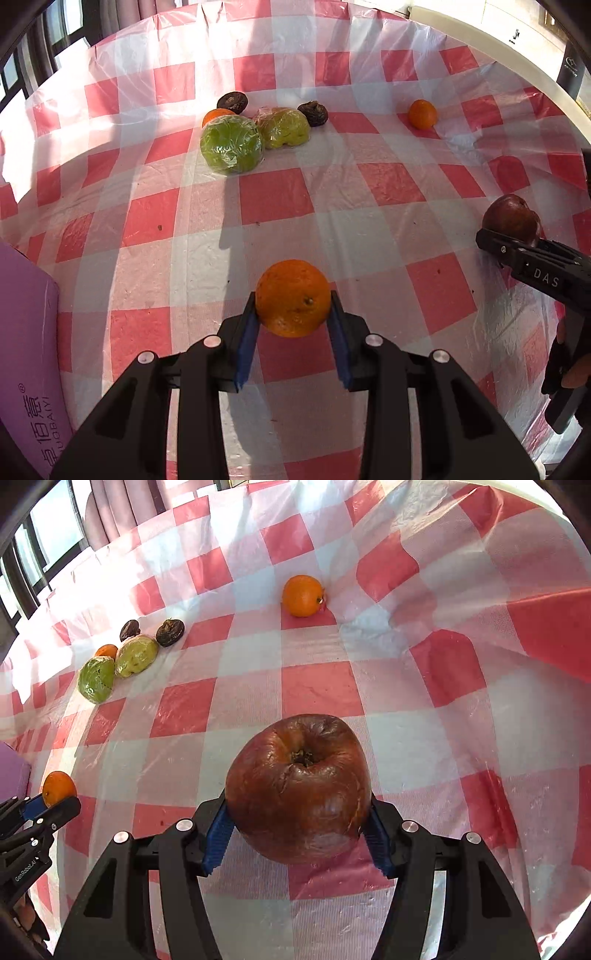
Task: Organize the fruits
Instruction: 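Carry the orange and brown apple into the white box with both tools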
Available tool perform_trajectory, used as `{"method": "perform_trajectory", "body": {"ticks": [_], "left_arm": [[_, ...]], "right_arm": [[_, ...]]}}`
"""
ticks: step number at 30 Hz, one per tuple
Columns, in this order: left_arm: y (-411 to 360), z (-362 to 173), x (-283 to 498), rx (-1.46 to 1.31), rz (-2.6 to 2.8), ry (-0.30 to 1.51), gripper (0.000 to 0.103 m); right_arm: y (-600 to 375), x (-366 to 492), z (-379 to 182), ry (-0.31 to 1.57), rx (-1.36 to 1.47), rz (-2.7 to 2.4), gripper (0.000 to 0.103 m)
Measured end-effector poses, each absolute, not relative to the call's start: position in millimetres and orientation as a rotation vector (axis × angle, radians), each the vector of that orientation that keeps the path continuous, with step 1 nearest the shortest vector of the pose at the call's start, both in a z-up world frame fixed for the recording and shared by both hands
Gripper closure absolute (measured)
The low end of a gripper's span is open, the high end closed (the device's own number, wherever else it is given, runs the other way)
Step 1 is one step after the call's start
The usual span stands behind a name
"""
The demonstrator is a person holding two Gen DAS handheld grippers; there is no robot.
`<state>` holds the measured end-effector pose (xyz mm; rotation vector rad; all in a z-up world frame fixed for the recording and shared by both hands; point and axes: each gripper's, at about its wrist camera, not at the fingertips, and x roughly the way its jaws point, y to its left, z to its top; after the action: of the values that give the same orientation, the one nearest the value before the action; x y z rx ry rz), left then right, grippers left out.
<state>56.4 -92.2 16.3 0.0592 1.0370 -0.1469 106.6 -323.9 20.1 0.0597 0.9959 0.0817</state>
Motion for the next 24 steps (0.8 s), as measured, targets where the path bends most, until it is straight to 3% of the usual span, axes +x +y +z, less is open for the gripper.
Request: {"method": "perform_trajectory", "body": {"ticks": [8,24], "left_arm": [[-81.5,18.7,-3.0,0.059,-0.196,1.069,0.067],[-27.6,92.9,4.3,0.05,-0.245,0.95,0.067]], "right_arm": [[-300.6,43.1,14.0,1.057,0.036,0.134,0.043],[-211.5,15.5,62.6,0.985,-0.024,0.19,0.043]]}}
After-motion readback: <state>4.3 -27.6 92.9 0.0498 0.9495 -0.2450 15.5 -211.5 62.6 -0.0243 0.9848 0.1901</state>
